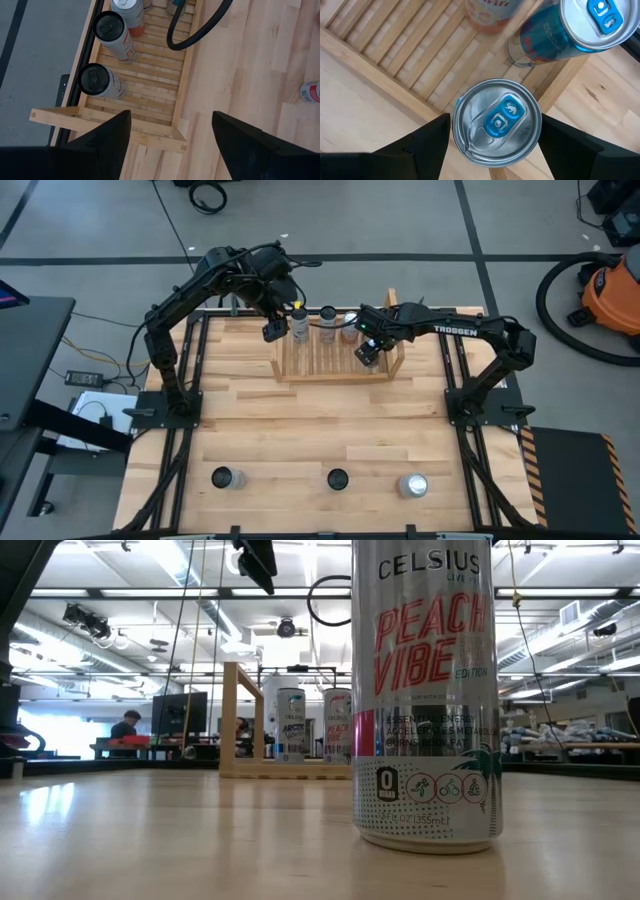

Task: Place canned beverage on shelf
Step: Put the blue soda can into the shelf, then put the pink and white soda can into the shelf

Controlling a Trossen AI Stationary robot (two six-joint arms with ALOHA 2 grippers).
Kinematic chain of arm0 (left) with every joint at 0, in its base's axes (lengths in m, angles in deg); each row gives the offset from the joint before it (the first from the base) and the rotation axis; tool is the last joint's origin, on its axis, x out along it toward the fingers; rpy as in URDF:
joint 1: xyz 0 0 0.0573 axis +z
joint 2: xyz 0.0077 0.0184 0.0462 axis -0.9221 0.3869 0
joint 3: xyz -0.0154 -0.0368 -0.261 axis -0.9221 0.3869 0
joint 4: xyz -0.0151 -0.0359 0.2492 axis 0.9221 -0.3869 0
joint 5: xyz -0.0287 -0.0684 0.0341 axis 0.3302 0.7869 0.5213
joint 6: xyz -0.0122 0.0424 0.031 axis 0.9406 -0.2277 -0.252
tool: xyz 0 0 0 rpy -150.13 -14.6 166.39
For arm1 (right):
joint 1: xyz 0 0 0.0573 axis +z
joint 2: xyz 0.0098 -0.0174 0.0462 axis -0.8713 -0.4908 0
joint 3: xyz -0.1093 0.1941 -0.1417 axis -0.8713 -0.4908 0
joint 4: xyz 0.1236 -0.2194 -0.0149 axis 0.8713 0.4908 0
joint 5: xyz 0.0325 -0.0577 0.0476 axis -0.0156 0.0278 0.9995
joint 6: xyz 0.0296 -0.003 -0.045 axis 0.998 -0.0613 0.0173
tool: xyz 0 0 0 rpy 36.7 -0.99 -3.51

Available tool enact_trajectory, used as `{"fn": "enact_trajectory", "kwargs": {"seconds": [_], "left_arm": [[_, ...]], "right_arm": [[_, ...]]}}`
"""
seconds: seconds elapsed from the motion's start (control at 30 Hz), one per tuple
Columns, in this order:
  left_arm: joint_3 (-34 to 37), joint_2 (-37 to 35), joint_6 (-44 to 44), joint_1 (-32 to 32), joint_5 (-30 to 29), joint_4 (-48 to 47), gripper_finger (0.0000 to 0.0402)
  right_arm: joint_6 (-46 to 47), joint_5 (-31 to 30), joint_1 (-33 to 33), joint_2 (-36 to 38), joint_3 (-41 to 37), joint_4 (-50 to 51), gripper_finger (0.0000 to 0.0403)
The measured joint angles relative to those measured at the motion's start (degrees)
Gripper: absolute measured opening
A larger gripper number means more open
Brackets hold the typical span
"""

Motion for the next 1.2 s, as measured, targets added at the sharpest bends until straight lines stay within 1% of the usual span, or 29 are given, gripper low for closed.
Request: {"fn": "enact_trajectory", "kwargs": {"seconds": [0.63, 0.97, 1.2], "left_arm": [[0.0, 0.0, 0.0, 0.0, 0.0, 0.0, 0.0279], [0.0, 0.0, 0.0, 0.0, 0.0, 0.0, 0.0279], [0.0, 0.0, 0.0, 0.0, 0.0, 0.0, 0.0279]], "right_arm": [[0.0, 0.3, -1.2, 0.0, 0.4, 0.3, 0.0294], [0.0, -1.1, -1.1, 0.0, 4.6, 1.5, 0.0291], [-1.6, -1.5, -1.1, 0.0, 10.1, 7.3, 0.0291]]}}
